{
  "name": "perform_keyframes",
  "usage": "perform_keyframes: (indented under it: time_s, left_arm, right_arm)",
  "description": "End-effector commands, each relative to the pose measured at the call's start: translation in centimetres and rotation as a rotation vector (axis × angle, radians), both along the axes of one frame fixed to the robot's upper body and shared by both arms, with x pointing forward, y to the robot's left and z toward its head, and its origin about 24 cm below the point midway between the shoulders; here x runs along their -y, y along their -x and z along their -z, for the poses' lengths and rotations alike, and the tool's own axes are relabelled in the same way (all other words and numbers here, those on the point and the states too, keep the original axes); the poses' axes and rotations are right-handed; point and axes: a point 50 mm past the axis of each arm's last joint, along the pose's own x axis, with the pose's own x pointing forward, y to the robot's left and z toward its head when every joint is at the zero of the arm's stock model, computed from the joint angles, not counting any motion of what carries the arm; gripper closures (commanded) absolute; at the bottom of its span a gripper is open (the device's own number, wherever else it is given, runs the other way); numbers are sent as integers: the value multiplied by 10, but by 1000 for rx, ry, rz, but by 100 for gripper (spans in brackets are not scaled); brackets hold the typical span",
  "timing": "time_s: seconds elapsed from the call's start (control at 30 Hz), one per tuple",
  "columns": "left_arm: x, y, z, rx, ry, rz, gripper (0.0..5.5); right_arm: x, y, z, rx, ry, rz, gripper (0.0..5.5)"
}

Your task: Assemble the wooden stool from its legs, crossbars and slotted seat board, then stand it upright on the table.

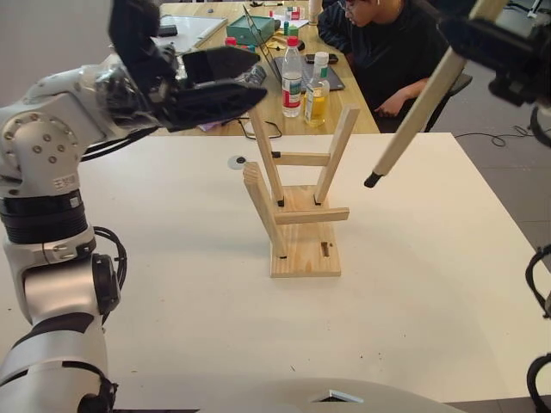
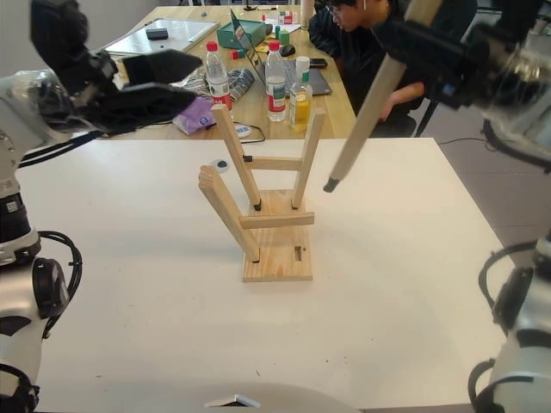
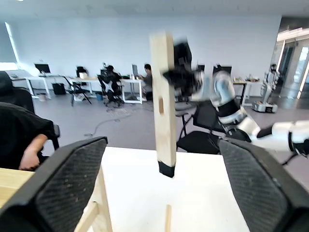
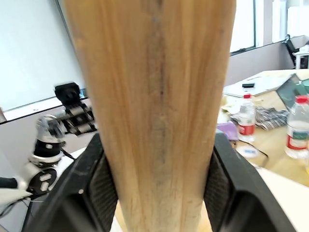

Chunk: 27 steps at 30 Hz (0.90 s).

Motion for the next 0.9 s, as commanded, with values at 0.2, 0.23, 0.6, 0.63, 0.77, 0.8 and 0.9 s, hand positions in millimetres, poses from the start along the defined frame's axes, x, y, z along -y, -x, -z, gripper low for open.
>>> perform_keyframes:
  time_s: [0.2,0.23,0.6,0.63,0.77,0.8,0.9]
  left_arm:
    - [-34,-25,36,-156,144,-124,126]
    - [-35,-26,37,-166,149,-124,126]
    - [-30,-48,27,-199,138,-64,126]
    - [-29,-49,27,-200,138,-59,126]
    - [-28,-53,26,-202,135,-52,126]
    - [-27,-53,26,-202,132,-51,126]
    - [-25,-55,24,-202,123,-37,126]
  right_arm:
    - [50,20,102,-26,-209,166,344]
    - [51,24,112,-35,-228,182,344]
    - [12,43,155,-54,-374,241,344]
    - [10,43,156,-54,-384,243,344]
    - [2,42,163,-58,-402,262,344]
    - [0,42,165,-61,-406,263,344]
    - [-4,42,172,-68,-423,280,344]
